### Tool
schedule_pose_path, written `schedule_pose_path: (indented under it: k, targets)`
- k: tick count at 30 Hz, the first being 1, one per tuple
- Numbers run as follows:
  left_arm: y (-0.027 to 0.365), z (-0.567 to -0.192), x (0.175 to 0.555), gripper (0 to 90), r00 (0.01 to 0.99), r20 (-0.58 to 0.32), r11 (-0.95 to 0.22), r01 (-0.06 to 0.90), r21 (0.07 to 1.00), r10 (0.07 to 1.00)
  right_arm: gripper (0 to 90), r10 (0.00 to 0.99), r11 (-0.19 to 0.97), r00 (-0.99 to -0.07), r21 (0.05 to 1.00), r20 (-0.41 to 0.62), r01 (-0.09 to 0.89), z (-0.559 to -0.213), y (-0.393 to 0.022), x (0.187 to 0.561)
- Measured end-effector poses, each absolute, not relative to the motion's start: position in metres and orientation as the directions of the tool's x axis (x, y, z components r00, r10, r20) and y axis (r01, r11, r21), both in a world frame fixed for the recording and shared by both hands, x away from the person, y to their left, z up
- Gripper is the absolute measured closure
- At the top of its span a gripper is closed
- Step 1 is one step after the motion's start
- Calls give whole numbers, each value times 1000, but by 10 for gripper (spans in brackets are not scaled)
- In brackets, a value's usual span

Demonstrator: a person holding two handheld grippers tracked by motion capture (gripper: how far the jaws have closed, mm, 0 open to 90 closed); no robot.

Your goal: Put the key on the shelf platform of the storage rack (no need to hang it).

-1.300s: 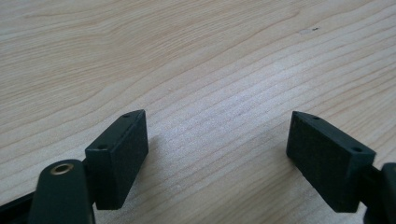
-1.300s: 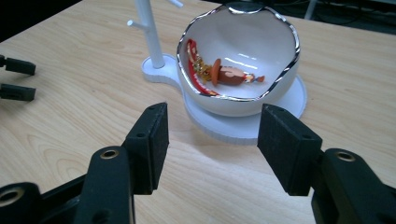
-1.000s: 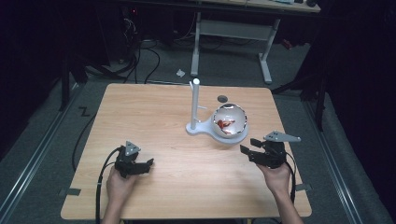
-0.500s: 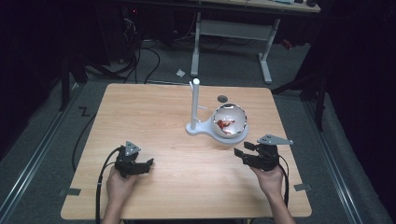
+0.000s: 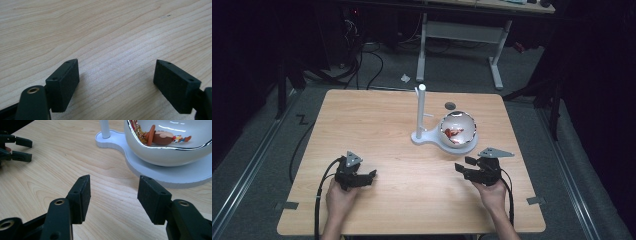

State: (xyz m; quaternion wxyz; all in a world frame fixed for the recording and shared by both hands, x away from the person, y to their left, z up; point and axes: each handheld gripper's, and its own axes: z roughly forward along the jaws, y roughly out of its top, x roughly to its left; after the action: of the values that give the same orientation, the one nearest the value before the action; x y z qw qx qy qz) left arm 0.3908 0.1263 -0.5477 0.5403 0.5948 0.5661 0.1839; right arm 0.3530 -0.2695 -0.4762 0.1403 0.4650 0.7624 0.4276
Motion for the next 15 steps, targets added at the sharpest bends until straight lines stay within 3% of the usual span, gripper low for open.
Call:
schedule_pose_path:
  k: [15]
  targets:
    - [126, -548, 391, 210, 291, -393, 225, 475, 851, 872, 428, 821, 261, -554, 774, 136, 577, -497, -254, 357]
